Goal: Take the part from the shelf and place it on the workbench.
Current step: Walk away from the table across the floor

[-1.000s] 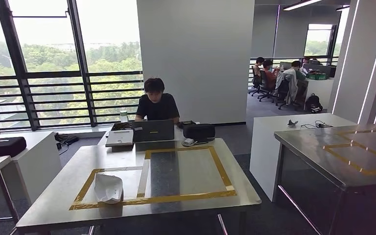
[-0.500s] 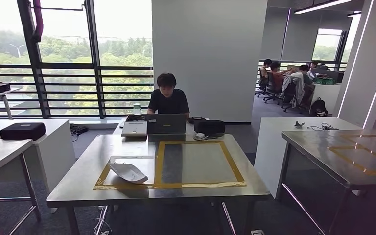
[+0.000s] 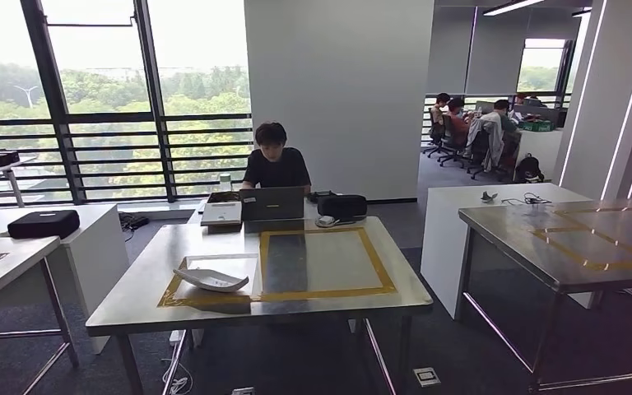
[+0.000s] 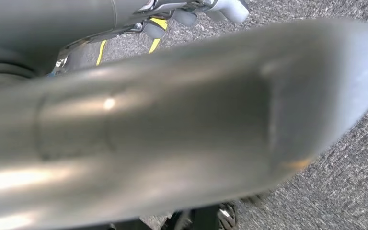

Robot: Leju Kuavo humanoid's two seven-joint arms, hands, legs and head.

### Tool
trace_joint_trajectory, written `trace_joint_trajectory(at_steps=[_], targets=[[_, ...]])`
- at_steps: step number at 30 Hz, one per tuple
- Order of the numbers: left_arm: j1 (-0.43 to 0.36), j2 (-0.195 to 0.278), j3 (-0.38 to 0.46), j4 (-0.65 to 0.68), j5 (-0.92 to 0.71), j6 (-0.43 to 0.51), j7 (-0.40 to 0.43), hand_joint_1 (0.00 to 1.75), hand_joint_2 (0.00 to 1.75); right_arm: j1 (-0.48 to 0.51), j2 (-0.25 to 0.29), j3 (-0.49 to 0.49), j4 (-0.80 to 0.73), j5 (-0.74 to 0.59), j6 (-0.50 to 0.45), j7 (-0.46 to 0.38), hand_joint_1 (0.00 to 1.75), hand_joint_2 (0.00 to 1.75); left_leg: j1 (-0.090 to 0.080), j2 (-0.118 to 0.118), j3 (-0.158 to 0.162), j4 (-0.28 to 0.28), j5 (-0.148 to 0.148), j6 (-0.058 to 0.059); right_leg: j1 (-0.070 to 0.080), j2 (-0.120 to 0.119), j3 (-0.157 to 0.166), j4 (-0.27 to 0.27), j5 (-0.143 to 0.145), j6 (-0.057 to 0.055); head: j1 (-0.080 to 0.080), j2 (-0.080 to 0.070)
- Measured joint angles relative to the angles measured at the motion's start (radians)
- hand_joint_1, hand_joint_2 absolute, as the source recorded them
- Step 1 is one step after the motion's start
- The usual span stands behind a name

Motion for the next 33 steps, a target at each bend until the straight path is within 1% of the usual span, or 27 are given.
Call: trace_joint_trajectory(at_steps=[1, 2, 3, 4, 5, 6, 7, 8, 9, 10, 11, 12, 13, 14, 15, 16, 17, 18, 19, 20, 21, 22, 23, 25, 27, 29, 33], targets=[[-0.004, 0.000, -0.012, 0.001, -0.019, -0.006, -0.002, 0.00, 0.00, -0.002, 0.001, 0.000, 0.000, 0.000, 0.000, -0.006, 0.00, 0.00, 0.001, 0.000, 0.024, -0.004, 0.025, -0.003, -0.002, -0.001, -0.018, 0.005, 0.011, 0.004, 0.000, 0.000], [-0.009, 0.000, -0.029, 0.001, -0.047, -0.013, -0.005, 0.00, 0.00, -0.004, 0.002, 0.000, 0.000, 0.000, -0.001, -0.012, 0.00, 0.00, 0.003, 0.000, 0.064, -0.043, 0.054, -0.005, -0.005, -0.001, -0.036, 0.012, 0.021, 0.008, -0.001, 0.000], [-0.016, -0.001, -0.050, 0.001, -0.078, -0.021, -0.008, 0.00, 0.00, -0.008, 0.004, 0.000, 0.000, 0.000, -0.002, -0.017, 0.00, 0.00, 0.005, 0.000, 0.114, -0.110, 0.066, -0.007, -0.006, -0.001, -0.053, 0.019, 0.031, 0.014, -0.001, 0.000], [-0.025, -0.002, -0.073, 0.002, -0.108, -0.026, -0.009, 0.00, 0.00, -0.013, 0.007, 0.000, 0.000, -0.001, -0.005, -0.020, 0.00, 0.00, 0.004, -0.002, 0.165, -0.185, 0.062, -0.005, -0.007, -0.001, -0.068, 0.027, 0.040, 0.021, 0.000, 0.000], [-0.033, -0.004, -0.095, 0.002, -0.131, -0.030, -0.010, 0.00, 0.00, -0.017, 0.010, 0.000, 0.000, -0.001, -0.008, -0.022, 0.00, 0.00, 0.002, -0.004, 0.198, -0.242, 0.051, 0.001, -0.007, -0.001, -0.078, 0.031, 0.049, 0.027, 0.001, 0.001], [-0.041, -0.006, -0.115, 0.002, -0.145, -0.032, -0.007, 0.00, 0.00, -0.021, 0.013, 0.000, 0.000, -0.002, -0.011, -0.019, 0.00, 0.00, -0.001, -0.007, 0.214, -0.277, 0.037, 0.009, -0.007, -0.001, -0.083, 0.032, 0.058, 0.032, 0.003, 0.001], [-0.046, -0.007, -0.132, 0.003, -0.154, -0.030, -0.001, 0.00, 0.00, -0.023, 0.016, 0.000, 0.000, -0.003, -0.015, -0.013, 0.00, 0.00, -0.004, -0.008, 0.215, -0.288, 0.036, 0.020, -0.007, -0.001, -0.085, 0.031, 0.066, 0.038, 0.006, 0.001], [-0.048, -0.009, -0.145, 0.004, -0.158, -0.026, 0.009, 0.00, 0.00, -0.022, 0.019, 0.000, 0.000, -0.006, -0.021, -0.005, 0.00, 0.00, -0.003, -0.007, 0.208, -0.285, 0.041, 0.031, -0.008, 0.000, -0.086, 0.030, 0.071, 0.043, 0.007, 0.000], [-0.049, -0.010, -0.156, 0.005, -0.161, -0.022, 0.020, 0.00, 0.44, -0.019, 0.021, 0.000, 0.000, -0.010, -0.028, 0.007, 0.00, 0.00, -0.003, -0.006, 0.204, -0.286, 0.046, 0.041, -0.010, 0.002, -0.090, 0.035, 0.064, 0.049, 0.007, 0.000], [-0.045, -0.010, -0.163, 0.006, -0.160, -0.018, 0.029, 0.00, 0.87, -0.013, 0.024, 0.000, 0.001, -0.015, -0.037, 0.020, 0.00, 0.00, -0.002, -0.003, 0.198, -0.287, 0.052, 0.051, -0.011, 0.004, -0.098, 0.054, 0.041, 0.055, 0.008, 0.000], [-0.039, -0.010, -0.168, 0.007, -0.156, -0.016, 0.033, 0.00, 1.31, -0.007, 0.025, -0.001, 0.001, -0.020, -0.047, 0.035, 0.00, 0.44, -0.001, -0.001, 0.191, -0.287, 0.059, 0.059, -0.013, 0.005, -0.110, 0.091, 0.001, 0.060, 0.008, 0.000], [-0.030, -0.009, -0.171, 0.008, -0.150, -0.017, 0.034, 0.00, 1.75, -0.002, 0.027, -0.003, 0.001, -0.024, -0.058, 0.052, 0.00, 0.87, -0.001, 0.001, 0.182, -0.287, 0.066, 0.063, -0.013, 0.006, -0.128, 0.148, -0.048, 0.064, 0.009, 0.000], [-0.019, -0.007, -0.172, 0.008, -0.144, -0.016, 0.035, 0.00, 1.75, 0.002, 0.027, -0.004, 0.001, -0.026, -0.068, 0.069, 0.00, 1.31, -0.002, 0.003, 0.173, -0.286, 0.073, 0.066, -0.013, 0.006, -0.146, 0.216, -0.092, 0.066, 0.009, 0.000], [-0.008, -0.005, -0.172, 0.008, -0.138, -0.013, 0.040, 0.00, 1.75, 0.006, 0.027, -0.006, 0.001, -0.025, -0.076, 0.085, 0.00, 1.75, -0.003, 0.004, 0.164, -0.285, 0.080, 0.066, -0.013, 0.006, -0.159, 0.275, -0.119, 0.068, 0.009, 0.000], [0.003, -0.003, -0.172, 0.009, -0.136, -0.010, 0.051, 0.00, 1.75, 0.009, 0.027, -0.006, 0.001, -0.022, -0.081, 0.098, 0.00, 1.75, -0.004, 0.005, 0.156, -0.283, 0.086, 0.065, -0.013, 0.006, -0.159, 0.310, -0.123, 0.067, 0.010, 0.000], [0.011, -0.001, -0.172, 0.010, -0.136, -0.007, 0.066, 0.00, 1.75, 0.011, 0.027, -0.006, 0.001, -0.018, -0.083, 0.109, 0.00, 1.75, -0.005, 0.005, 0.149, -0.280, 0.091, 0.064, -0.012, 0.006, -0.141, 0.307, -0.110, 0.065, 0.010, 0.000], [0.017, 0.000, -0.174, 0.009, -0.138, -0.006, 0.082, 0.00, 1.75, 0.015, 0.027, -0.005, 0.001, -0.016, -0.082, 0.116, 0.00, 1.75, -0.005, 0.005, 0.143, -0.278, 0.096, 0.062, -0.011, 0.007, -0.102, 0.262, -0.086, 0.059, 0.010, 0.000], [0.022, 0.002, -0.178, 0.007, -0.140, -0.005, 0.095, 0.00, 1.75, 0.020, 0.027, -0.002, 0.001, -0.016, -0.081, 0.119, 0.00, 1.75, -0.005, 0.005, 0.139, -0.276, 0.099, 0.060, -0.008, 0.008, -0.049, 0.188, -0.067, 0.051, 0.010, 0.000], [0.025, 0.003, -0.186, 0.002, -0.141, -0.007, 0.102, 0.00, 1.75, 0.026, 0.025, 0.005, 0.001, -0.021, -0.079, 0.120, 0.00, 1.75, -0.006, 0.004, 0.136, -0.274, 0.102, 0.057, -0.004, 0.008, 0.000, 0.114, -0.058, 0.043, 0.010, 0.000], [0.027, 0.005, -0.196, -0.004, -0.138, -0.011, 0.106, 0.00, 1.75, 0.034, 0.023, 0.017, 0.001, -0.030, -0.078, 0.118, 0.00, 1.75, -0.007, 0.003, 0.134, -0.273, 0.106, 0.053, 0.000, 0.008, 0.037, 0.058, -0.054, 0.037, 0.010, 0.000], [0.028, 0.007, -0.207, -0.011, -0.132, -0.017, 0.106, 0.00, 1.75, 0.043, 0.022, 0.030, 0.001, -0.043, -0.078, 0.114, 0.00, 1.75, -0.006, 0.002, 0.133, -0.274, 0.109, 0.047, 0.003, 0.008, 0.055, 0.025, -0.058, 0.032, 0.011, 0.000], [0.030, 0.009, -0.219, -0.017, -0.124, -0.026, 0.105, 0.00, 1.75, 0.050, 0.020, 0.044, 0.001, -0.060, -0.078, 0.110, 0.00, 1.75, -0.008, 0.002, 0.131, -0.274, 0.109, 0.045, 0.003, 0.007, 0.057, 0.015, -0.058, 0.033, 0.012, 0.000], [0.033, 0.013, -0.231, -0.024, -0.114, -0.036, 0.104, 0.00, 1.75, 0.058, 0.019, 0.060, 0.001, -0.079, -0.078, 0.105, 0.00, 1.75, -0.008, 0.003, 0.129, -0.275, 0.111, 0.047, 0.003, 0.007, 0.055, 0.012, -0.055, 0.035, 0.012, 0.000], [0.044, 0.019, -0.256, -0.035, -0.092, -0.058, 0.099, 0.00, 1.75, 0.071, 0.016, 0.092, -0.004, -0.120, -0.079, 0.093, 0.00, 0.87, -0.009, 0.004, 0.124, -0.278, 0.113, 0.046, 0.002, 0.008, 0.052, 0.008, -0.053, 0.038, 0.011, 0.000], [0.057, 0.023, -0.283, -0.044, -0.069, -0.080, 0.094, 0.00, 1.75, 0.084, 0.012, 0.130, -0.013, -0.161, -0.080, 0.081, 0.00, 0.00, -0.007, 0.004, 0.121, -0.282, 0.120, 0.038, 0.004, 0.007, 0.048, 0.010, -0.052, 0.032, 0.009, 0.000], [0.072, 0.027, -0.309, -0.055, -0.047, -0.101, 0.087, 0.00, 1.75, 0.094, 0.008, 0.170, -0.024, -0.203, -0.082, 0.070, 0.00, 0.00, -0.006, 0.004, 0.122, -0.284, 0.124, 0.034, 0.005, 0.007, 0.045, 0.012, -0.050, 0.029, 0.009, 0.000], [0.099, 0.037, -0.359, -0.074, -0.004, -0.144, 0.074, 0.00, 0.00, 0.111, 0.000, 0.250, -0.047, -0.282, -0.084, 0.049, 0.00, 0.00, -0.006, 0.002, 0.124, -0.285, 0.130, 0.029, 0.006, 0.006, 0.040, 0.016, -0.048, 0.026, 0.008, 0.000]])
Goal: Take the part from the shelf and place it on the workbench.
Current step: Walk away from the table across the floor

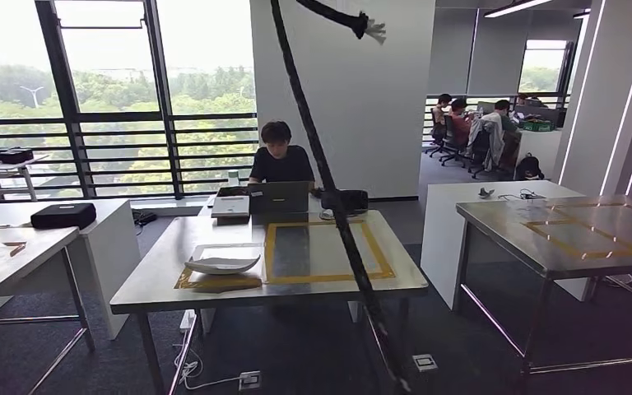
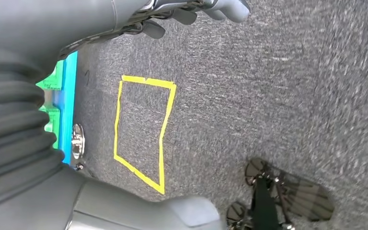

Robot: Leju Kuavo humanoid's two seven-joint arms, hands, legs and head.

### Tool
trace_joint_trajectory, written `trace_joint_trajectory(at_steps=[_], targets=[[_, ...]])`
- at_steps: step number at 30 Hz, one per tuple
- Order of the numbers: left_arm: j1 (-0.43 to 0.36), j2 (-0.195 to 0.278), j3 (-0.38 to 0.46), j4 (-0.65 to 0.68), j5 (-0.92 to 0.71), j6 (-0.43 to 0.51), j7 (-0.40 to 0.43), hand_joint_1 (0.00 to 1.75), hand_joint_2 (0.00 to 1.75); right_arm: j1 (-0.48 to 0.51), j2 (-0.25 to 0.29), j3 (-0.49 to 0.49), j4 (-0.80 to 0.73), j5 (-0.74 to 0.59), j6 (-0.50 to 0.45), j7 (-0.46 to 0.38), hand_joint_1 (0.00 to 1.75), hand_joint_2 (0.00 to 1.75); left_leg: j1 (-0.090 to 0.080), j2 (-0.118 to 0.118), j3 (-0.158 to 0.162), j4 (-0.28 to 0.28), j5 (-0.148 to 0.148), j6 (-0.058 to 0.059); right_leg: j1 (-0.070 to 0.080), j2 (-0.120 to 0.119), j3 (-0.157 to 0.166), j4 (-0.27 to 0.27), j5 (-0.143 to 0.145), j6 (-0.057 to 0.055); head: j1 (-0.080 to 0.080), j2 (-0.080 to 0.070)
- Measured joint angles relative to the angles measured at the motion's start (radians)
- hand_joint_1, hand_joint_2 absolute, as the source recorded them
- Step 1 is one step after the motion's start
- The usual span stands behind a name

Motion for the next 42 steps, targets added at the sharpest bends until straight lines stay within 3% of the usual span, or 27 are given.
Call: trace_joint_trajectory(at_steps=[10, 17, 20, 22, 25, 26, 27, 28, 30, 32, 35, 37, 40, 41, 42], targets=[[0.067, 0.017, -0.140, -0.052, 0.113, -0.113, -0.034, 0.00, 0.00, 0.051, -0.028, 0.215, -0.069, -0.209, -0.005, -0.056, 0.00, 0.00, -0.001, 0.000, -0.007, 0.002, 0.002, 0.000, -0.001, -0.001, -0.003, 0.000, 0.003, 0.000, 0.000, 0.000], [0.107, 0.032, -0.235, -0.095, 0.193, -0.191, -0.058, 0.00, 0.00, 0.092, -0.042, 0.362, -0.114, -0.355, -0.012, -0.095, 0.00, 0.00, -0.004, -0.001, -0.014, 0.013, -0.001, 0.011, -0.004, -0.001, -0.007, 0.000, 0.006, 0.009, -0.001, 0.000], [0.101, 0.035, -0.263, -0.142, 0.217, -0.215, -0.067, 0.00, 0.00, 0.128, -0.047, 0.405, -0.107, -0.401, -0.014, -0.106, 0.00, 0.00, 0.000, -0.004, -0.015, 0.007, 0.006, 0.022, -0.005, -0.005, -0.007, -0.001, 0.007, 0.019, -0.001, 0.000], [0.081, 0.035, -0.275, -0.183, 0.226, -0.225, -0.071, 0.00, 0.00, 0.159, -0.052, 0.424, -0.087, -0.417, -0.014, -0.109, 0.00, 0.00, 0.007, -0.006, -0.016, -0.004, 0.015, 0.032, -0.005, 0.000, -0.020, 0.037, -0.025, 0.028, 0.000, 0.000], [0.039, 0.036, -0.289, -0.251, 0.231, -0.230, -0.073, 0.00, 0.00, 0.213, -0.056, 0.443, -0.038, -0.428, -0.014, -0.109, 0.00, 0.00, 0.009, -0.003, -0.027, -0.005, 0.022, 0.036, -0.012, 0.008, -0.102, 0.223, -0.135, 0.041, 0.002, 0.000], [0.024, 0.036, -0.293, -0.274, 0.232, -0.231, -0.073, 0.00, 0.00, 0.232, -0.057, 0.448, -0.018, -0.430, -0.014, -0.109, 0.00, 0.00, 0.009, 0.000, -0.032, -0.002, 0.024, 0.035, -0.015, 0.008, -0.123, 0.273, -0.155, 0.045, 0.002, 0.000], [0.009, 0.036, -0.295, -0.298, 0.233, -0.232, -0.073, 0.00, 0.00, 0.251, -0.058, 0.452, 0.004, -0.432, -0.014, -0.109, 0.00, 0.00, 0.010, 0.003, -0.037, 0.001, 0.025, 0.033, -0.019, 0.008, -0.126, 0.286, -0.153, 0.048, 0.002, 0.000], [-0.005, 0.036, -0.296, -0.321, 0.234, -0.233, -0.074, 0.00, 0.00, 0.267, -0.060, 0.454, 0.024, -0.434, -0.014, -0.109, 0.00, 0.00, 0.012, 0.005, -0.041, 0.006, 0.025, 0.030, -0.022, 0.006, -0.106, 0.254, -0.132, 0.051, 0.002, 0.000], [-0.018, 0.037, -0.299, -0.345, 0.236, -0.234, -0.075, 0.00, 0.00, 0.285, -0.064, 0.457, 0.043, -0.435, -0.015, -0.109, 0.00, 0.00, 0.015, 0.006, -0.050, 0.018, 0.024, 0.016, -0.028, -0.011, -0.029, 0.118, -0.072, 0.054, 0.003, 0.000], [0.004, 0.038, -0.300, -0.314, 0.237, -0.235, -0.076, 0.00, 0.00, 0.262, -0.068, 0.459, 0.003, -0.437, -0.016, -0.113, 0.00, 0.00, 0.011, 0.024, -0.053, 0.022, 0.020, -0.003, -0.027, -0.028, 0.019, 0.026, -0.039, 0.045, 0.003, 0.000], [0.092, 0.037, -0.303, -0.210, 0.239, -0.236, -0.071, 0.00, 0.00, 0.163, -0.069, 0.466, -0.100, -0.438, -0.016, -0.122, 0.00, 0.00, 0.012, 0.065, -0.038, 0.016, 0.021, -0.022, -0.025, -0.004, 0.011, 0.016, -0.026, 0.018, -0.002, 0.000], [0.164, 0.035, -0.308, -0.138, 0.239, -0.237, -0.069, 0.00, 0.00, 0.095, -0.067, 0.472, -0.171, -0.438, -0.015, -0.122, 0.00, 0.00, 0.017, 0.047, -0.046, 0.046, -0.004, -0.031, -0.028, 0.009, 0.002, 0.013, -0.017, 0.005, -0.004, 0.000], [0.251, 0.039, -0.311, -0.034, 0.239, -0.238, -0.070, 0.00, 0.00, 0.020, -0.067, 0.473, -0.273, -0.438, -0.015, -0.121, 0.00, 0.00, 0.016, 0.001, -0.119, 0.221, -0.117, -0.036, -0.024, 0.027, -0.012, 0.013, -0.005, -0.008, -0.005, 0.000], [0.271, 0.042, -0.311, -0.009, 0.239, -0.238, -0.069, 0.00, 0.00, 0.004, -0.067, 0.474, -0.299, -0.438, -0.015, -0.121, 0.00, 0.00, 0.015, -0.003, -0.141, 0.279, -0.143, -0.035, -0.022, 0.037, -0.017, 0.014, -0.002, -0.009, -0.006, 0.000], [0.285, 0.044, -0.311, 0.011, 0.239, -0.238, -0.070, 0.00, 0.00, -0.007, -0.067, 0.474, -0.319, -0.438, -0.015, -0.121, 0.00, 0.00, 0.015, -0.005, -0.147, 0.305, -0.148, -0.033, -0.021, 0.049, -0.022, 0.015, 0.000, -0.009, -0.006, 0.000]])
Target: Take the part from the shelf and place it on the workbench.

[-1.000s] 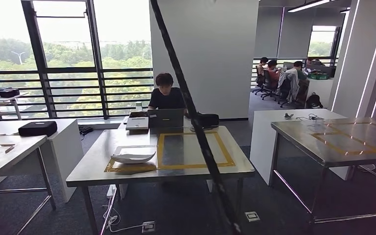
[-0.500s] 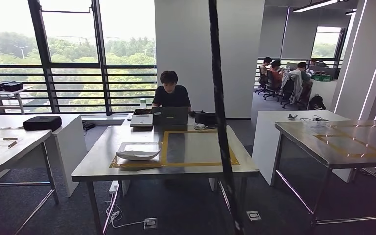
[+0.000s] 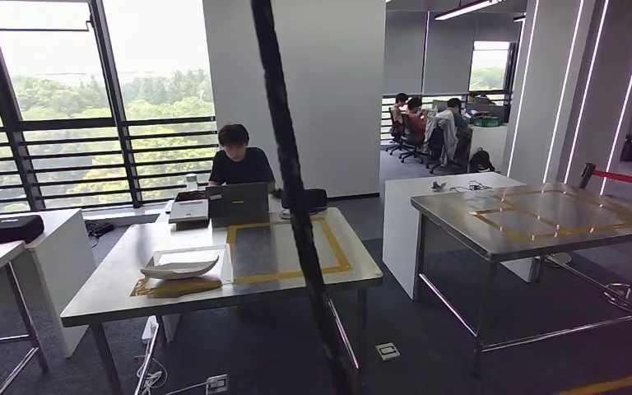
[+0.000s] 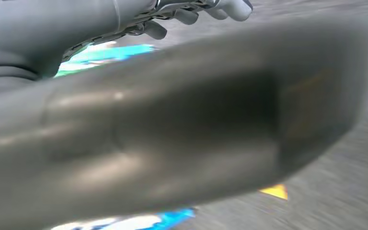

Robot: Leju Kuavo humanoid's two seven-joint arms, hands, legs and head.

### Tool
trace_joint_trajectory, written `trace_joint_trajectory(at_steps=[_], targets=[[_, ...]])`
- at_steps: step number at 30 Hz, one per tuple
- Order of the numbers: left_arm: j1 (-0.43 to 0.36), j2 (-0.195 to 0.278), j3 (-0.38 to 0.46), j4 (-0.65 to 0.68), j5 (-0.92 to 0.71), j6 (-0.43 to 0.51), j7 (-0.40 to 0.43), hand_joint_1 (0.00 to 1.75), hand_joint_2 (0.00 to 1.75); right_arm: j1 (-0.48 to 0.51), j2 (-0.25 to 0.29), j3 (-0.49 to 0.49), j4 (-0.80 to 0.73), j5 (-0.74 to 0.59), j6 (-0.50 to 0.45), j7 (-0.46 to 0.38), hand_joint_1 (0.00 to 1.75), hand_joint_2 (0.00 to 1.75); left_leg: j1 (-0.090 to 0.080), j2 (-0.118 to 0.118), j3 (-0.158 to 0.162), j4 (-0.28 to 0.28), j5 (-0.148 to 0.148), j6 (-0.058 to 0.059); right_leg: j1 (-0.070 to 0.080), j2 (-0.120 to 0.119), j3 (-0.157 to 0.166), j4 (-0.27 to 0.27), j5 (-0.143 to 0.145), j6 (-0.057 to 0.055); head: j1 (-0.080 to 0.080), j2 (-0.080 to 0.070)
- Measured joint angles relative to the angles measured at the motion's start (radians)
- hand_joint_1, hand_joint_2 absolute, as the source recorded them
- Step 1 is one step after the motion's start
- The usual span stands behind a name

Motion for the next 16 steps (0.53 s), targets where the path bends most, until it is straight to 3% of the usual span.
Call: trace_joint_trajectory(at_steps=[1, 2, 4, 6, 9, 11, 13, 14, 16], targets=[[0.006, 0.001, 0.000, 0.013, 0.000, 0.000, 0.000, 0.00, 0.00, -0.005, 0.000, 0.000, -0.013, 0.000, 0.000, 0.000, 0.00, 0.00, 0.000, -0.002, 0.014, -0.015, 0.014, 0.003, 0.001, 0.011, -0.003, 0.001, 0.002, 0.001, -0.001, 0.000], [0.005, 0.002, 0.000, 0.018, 0.000, 0.000, 0.000, 0.00, 0.00, -0.005, 0.000, 0.001, -0.019, 0.000, 0.000, 0.001, 0.00, 0.00, -0.001, -0.005, 0.046, -0.065, 0.042, 0.006, 0.001, 0.021, -0.005, 0.002, 0.003, 0.002, -0.001, 0.000], [-0.016, 0.002, -0.001, 0.006, 0.000, 0.000, -0.002, 0.00, 0.00, 0.014, 0.000, 0.002, -0.011, 0.000, 0.000, 0.002, 0.00, 0.00, -0.002, -0.031, 0.132, -0.210, 0.090, 0.014, 0.001, 0.037, -0.006, 0.004, 0.005, 0.007, -0.002, 0.000], [-0.060, 0.001, -0.001, -0.035, 0.000, 0.000, -0.004, 0.00, 0.00, 0.055, 0.000, 0.003, 0.026, 0.000, 0.000, 0.003, 0.00, 0.00, -0.006, -0.046, 0.176, -0.285, 0.104, 0.022, 0.003, 0.045, -0.009, 0.003, 0.007, 0.017, -0.002, 0.000], [-0.140, -0.003, -0.004, -0.126, 0.000, 0.000, -0.006, 0.00, 0.00, 0.138, 0.001, 0.006, 0.114, 0.000, 0.000, 0.004, 0.00, 0.00, -0.009, -0.032, 0.175, -0.291, 0.109, 0.039, 0.000, 0.051, -0.011, 0.001, 0.011, 0.034, 0.000, 0.000], [-0.194, -0.005, -0.007, -0.193, 0.000, 0.000, -0.007, 0.00, 0.00, 0.194, 0.001, 0.006, 0.179, -0.001, 0.001, 0.005, 0.00, 0.00, -0.005, -0.023, 0.173, -0.297, 0.115, 0.052, 0.001, 0.021, -0.030, 0.041, -0.017, 0.043, 0.002, 0.000], [-0.241, -0.005, -0.008, -0.258, 0.000, 0.000, -0.009, 0.00, 0.00, 0.241, 0.001, 0.007, 0.243, -0.001, 0.000, 0.005, 0.00, 0.00, -0.006, -0.013, 0.167, -0.297, 0.117, 0.058, 0.002, -0.018, -0.088, 0.162, -0.084, 0.051, 0.004, 0.000], [-0.258, -0.004, -0.009, -0.283, 0.000, 0.000, -0.009, 0.00, 0.00, 0.258, 0.000, 0.007, 0.269, -0.001, 0.000, 0.005, 0.00, 0.00, -0.007, -0.007, 0.162, -0.295, 0.117, 0.059, 0.002, -0.025, -0.122, 0.229, -0.114, 0.053, 0.004, 0.000], [-0.278, -0.004, -0.009, -0.313, 0.000, 0.000, -0.009, 0.00, 0.00, 0.280, -0.002, 0.007, 0.300, -0.001, 0.000, 0.005, 0.00, 0.00, -0.008, 0.004, 0.155, -0.293, 0.117, 0.059, 0.002, -0.030, -0.157, 0.304, -0.138, 0.055, 0.004, 0.000]])
